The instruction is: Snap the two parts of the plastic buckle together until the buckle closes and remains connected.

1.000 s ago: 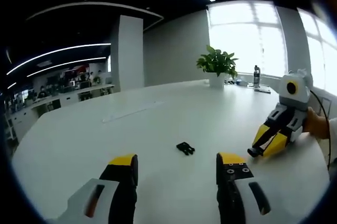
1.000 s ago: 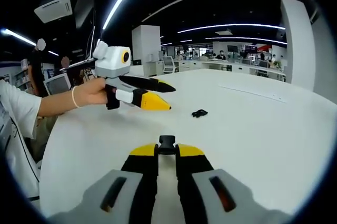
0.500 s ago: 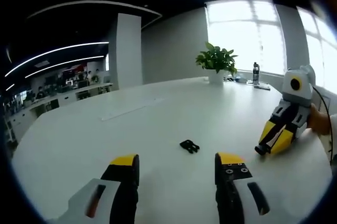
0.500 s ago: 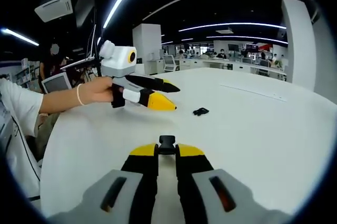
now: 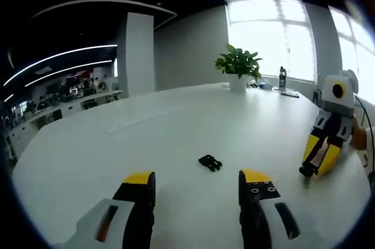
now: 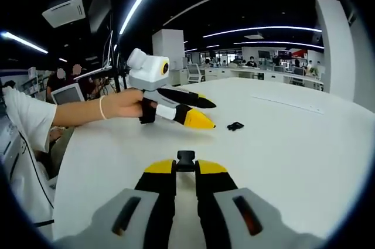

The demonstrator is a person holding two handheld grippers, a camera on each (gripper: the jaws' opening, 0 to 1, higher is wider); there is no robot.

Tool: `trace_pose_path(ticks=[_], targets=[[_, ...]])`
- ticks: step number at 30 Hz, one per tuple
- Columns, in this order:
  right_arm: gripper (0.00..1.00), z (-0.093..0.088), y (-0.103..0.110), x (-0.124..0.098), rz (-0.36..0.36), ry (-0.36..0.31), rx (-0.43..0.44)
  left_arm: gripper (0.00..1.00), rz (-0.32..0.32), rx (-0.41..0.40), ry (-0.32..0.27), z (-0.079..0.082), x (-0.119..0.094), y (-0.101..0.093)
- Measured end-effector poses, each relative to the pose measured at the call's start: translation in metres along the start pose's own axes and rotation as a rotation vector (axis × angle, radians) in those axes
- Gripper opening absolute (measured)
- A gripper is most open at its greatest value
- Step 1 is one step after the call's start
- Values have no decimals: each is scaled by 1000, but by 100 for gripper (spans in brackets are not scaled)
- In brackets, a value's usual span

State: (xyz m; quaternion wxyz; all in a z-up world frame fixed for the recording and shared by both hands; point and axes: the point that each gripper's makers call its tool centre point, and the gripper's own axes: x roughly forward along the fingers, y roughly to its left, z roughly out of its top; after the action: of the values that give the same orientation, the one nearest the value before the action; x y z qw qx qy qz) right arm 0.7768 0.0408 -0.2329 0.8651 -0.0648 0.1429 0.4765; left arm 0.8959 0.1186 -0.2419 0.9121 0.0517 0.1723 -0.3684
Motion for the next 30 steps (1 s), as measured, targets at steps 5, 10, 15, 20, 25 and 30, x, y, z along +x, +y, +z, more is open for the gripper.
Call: trace_pose_path(ticks=[5, 10, 15, 20, 25, 30], targets=[[12, 1, 4, -2, 7, -4, -8, 58, 4, -4, 9, 0, 6, 1], [12, 3, 6, -3, 14, -12, -12, 58, 2, 8, 22, 1, 9, 0], [12, 2, 8, -4, 24, -21, 2, 58, -7, 1, 26, 1, 12, -1], [12, 2, 13, -6, 40, -33, 8, 58, -1, 3, 35, 1, 17, 2], [12, 2, 16, -7, 49, -32, 3, 58, 2, 8, 42, 2, 21, 3], [12, -2, 17, -7, 58, -25, 2, 58, -4, -3, 34, 4, 23, 4]])
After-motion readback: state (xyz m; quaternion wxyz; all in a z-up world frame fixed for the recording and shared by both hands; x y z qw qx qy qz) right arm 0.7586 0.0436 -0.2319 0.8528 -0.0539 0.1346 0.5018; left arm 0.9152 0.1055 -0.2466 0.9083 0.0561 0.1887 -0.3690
